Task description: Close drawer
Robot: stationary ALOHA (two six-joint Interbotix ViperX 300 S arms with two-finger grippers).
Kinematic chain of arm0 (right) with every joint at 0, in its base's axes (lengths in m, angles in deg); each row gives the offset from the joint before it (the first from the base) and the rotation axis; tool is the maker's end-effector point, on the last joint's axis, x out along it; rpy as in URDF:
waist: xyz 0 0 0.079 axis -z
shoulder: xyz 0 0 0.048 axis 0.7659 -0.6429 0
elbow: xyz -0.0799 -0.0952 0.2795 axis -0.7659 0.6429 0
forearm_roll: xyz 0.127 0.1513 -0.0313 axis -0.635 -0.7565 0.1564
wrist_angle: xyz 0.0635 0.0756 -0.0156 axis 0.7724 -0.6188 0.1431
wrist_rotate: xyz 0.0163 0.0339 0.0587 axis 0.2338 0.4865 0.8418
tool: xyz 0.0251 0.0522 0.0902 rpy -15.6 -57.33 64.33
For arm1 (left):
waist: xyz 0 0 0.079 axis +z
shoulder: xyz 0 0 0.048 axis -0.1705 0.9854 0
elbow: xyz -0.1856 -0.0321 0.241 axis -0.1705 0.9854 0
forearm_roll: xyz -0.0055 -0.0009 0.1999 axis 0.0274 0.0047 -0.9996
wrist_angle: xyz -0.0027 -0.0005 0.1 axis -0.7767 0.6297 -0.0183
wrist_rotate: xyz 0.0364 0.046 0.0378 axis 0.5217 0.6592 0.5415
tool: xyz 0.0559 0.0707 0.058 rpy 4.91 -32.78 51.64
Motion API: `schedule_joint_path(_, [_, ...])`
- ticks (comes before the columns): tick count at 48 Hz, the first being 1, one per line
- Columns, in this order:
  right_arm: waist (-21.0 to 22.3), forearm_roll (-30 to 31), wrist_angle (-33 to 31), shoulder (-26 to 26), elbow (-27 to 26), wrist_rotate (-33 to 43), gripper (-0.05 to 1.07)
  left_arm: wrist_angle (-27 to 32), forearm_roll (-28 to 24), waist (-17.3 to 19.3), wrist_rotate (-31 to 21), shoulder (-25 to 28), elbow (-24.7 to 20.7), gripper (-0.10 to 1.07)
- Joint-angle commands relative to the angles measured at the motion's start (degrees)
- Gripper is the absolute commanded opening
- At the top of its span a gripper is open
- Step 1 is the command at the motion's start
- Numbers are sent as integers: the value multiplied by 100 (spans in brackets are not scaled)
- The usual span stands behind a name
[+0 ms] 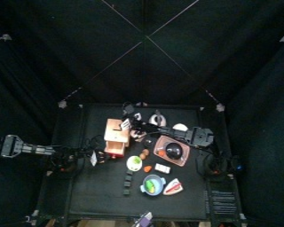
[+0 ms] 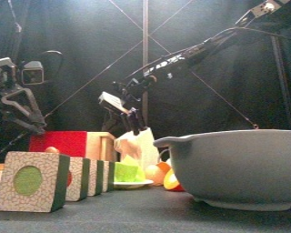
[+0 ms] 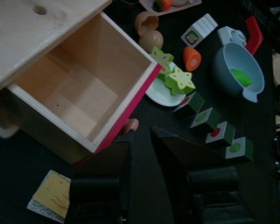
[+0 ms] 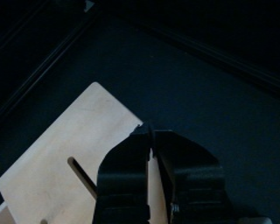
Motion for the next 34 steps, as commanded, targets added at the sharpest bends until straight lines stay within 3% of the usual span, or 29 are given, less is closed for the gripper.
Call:
schedule_joint_path(1, [18, 0, 35, 141, -35, -18, 35, 105, -18, 0, 9, 79, -88, 65])
schedule_joint_path(15, [62, 0, 35, 141, 35, -18, 35, 211, -167, 176, 9, 431, -202, 65])
schedule_joint_path(34, [53, -62, 97, 141, 53, -18, 35, 0, -562, 817, 18, 519, -431, 65])
